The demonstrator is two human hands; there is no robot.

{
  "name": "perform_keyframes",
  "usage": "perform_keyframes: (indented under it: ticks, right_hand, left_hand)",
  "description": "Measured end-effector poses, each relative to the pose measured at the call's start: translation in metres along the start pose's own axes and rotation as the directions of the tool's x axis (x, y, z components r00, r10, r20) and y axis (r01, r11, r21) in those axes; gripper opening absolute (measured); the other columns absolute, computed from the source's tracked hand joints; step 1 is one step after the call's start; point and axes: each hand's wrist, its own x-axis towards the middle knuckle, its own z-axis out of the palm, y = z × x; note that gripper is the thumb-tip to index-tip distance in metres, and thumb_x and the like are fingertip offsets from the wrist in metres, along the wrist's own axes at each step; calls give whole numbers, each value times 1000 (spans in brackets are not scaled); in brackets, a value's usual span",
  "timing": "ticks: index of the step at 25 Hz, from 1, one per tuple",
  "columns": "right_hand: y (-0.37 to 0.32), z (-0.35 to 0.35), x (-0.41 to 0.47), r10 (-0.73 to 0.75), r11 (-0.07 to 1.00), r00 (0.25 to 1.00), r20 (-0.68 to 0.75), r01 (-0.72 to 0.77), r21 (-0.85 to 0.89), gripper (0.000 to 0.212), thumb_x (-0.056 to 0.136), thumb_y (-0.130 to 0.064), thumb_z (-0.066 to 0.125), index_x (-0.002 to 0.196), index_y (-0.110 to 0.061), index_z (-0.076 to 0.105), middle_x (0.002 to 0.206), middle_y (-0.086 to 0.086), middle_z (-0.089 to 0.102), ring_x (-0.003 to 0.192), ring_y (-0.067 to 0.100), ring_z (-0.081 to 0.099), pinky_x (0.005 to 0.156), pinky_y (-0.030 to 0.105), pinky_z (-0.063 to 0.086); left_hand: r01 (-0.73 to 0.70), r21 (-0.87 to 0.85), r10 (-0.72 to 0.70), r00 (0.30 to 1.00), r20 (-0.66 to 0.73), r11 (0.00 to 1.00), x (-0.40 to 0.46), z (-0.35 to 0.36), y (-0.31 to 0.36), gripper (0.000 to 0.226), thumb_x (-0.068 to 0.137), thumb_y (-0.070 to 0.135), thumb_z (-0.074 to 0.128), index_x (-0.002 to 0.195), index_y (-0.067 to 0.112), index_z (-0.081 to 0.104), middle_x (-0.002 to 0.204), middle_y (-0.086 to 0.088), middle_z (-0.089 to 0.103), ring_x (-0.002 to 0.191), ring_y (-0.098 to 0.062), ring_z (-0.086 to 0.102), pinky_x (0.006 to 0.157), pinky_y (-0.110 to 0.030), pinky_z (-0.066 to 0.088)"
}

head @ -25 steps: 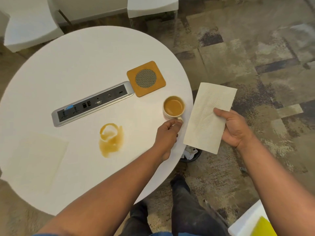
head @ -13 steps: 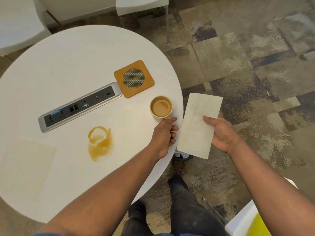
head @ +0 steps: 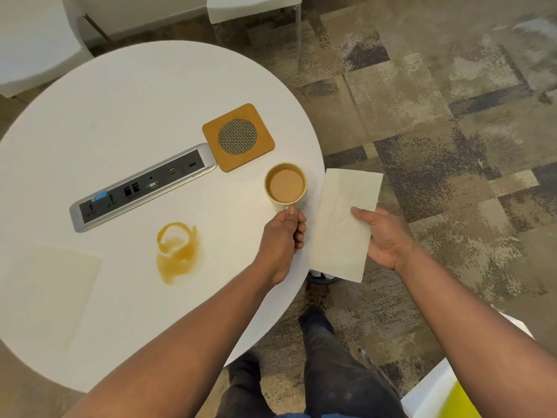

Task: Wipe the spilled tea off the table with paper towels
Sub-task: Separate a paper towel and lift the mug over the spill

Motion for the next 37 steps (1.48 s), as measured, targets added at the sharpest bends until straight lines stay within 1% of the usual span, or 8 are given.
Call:
perform_keyframes:
  ticks: [7, 13, 18, 21, 24, 28, 34, 37]
  right_hand:
    - [11, 35, 6, 10, 998, 998, 61, -14, 64, 36, 98, -14, 54, 133, -6, 56, 131, 19, 64, 117, 35, 62, 93, 50, 52]
    - [25, 78, 3, 47, 976, 968, 247, -96, 193, 46, 100, -30, 45, 140, -7, 53, 138, 20, 59, 126, 36, 57, 100, 50, 48]
    - [33, 105, -1, 83, 941, 912, 401, -204, 269, 55, 99, -31, 44, 147, -5, 42, 146, 23, 49, 132, 37, 50, 104, 51, 46]
    - [36, 113, -3, 105, 925, 885, 454, -254, 283, 54, 101, -32, 41, 147, -4, 41, 140, 23, 55, 127, 37, 54, 109, 52, 41]
    - [36, 119, -5, 111, 910, 872, 476, -282, 304, 54, 104, -38, 35, 149, -9, 40, 142, 20, 54, 129, 36, 53, 112, 52, 37]
    - [37, 124, -5, 90, 900, 878, 470, -274, 339, 55, 105, -40, 32, 152, -13, 36, 155, 17, 38, 140, 34, 39, 115, 53, 32]
    - [35, 126, -6, 64, 895, 867, 494, -269, 355, 56, 102, -40, 33, 150, -13, 39, 150, 18, 46, 136, 36, 46, 107, 54, 40]
    - [32, 126, -7, 63, 898, 870, 488, -263, 352, 55, 102, -39, 34, 149, -10, 41, 149, 19, 47, 137, 36, 44, 112, 54, 35]
  left_hand:
    - [-155, 192, 142, 986, 83, 969, -36, -29, 35, 43, 109, 41, 40, 75, 25, 60, 70, 3, 54, 61, -10, 44, 60, -25, 41]
    - [-170, 225, 135, 978, 162, 959, -58, -51, 58, 42, 106, 44, 43, 72, 26, 58, 68, 2, 51, 59, -10, 41, 58, -23, 39]
    - [-197, 236, 145, 965, 220, 952, -67, -65, 68, 38, 101, 45, 45, 72, 23, 57, 65, 1, 49, 59, -12, 39, 57, -23, 36]
    - [-200, 244, 140, 960, 242, 949, -69, -72, 71, 38, 101, 45, 45, 72, 21, 54, 65, -1, 48, 59, -13, 37, 58, -24, 35]
    - [-200, 257, 133, 958, 256, 946, -69, -77, 72, 39, 102, 44, 43, 71, 20, 51, 65, -3, 47, 58, -14, 35, 57, -22, 34]
    - [-210, 276, 139, 957, 255, 938, -66, -83, 74, 39, 101, 43, 43, 71, 19, 49, 65, -5, 47, 56, -14, 34, 56, -21, 33]
    - [-207, 315, 132, 961, 243, 926, -57, -88, 81, 39, 100, 44, 42, 73, 15, 43, 62, -2, 38, 58, -15, 27, 55, -28, 25]
    - [-200, 318, 111, 954, 278, 927, -53, -91, 86, 38, 99, 42, 44, 70, 18, 41, 61, 2, 35, 58, -14, 26, 56, -30, 22]
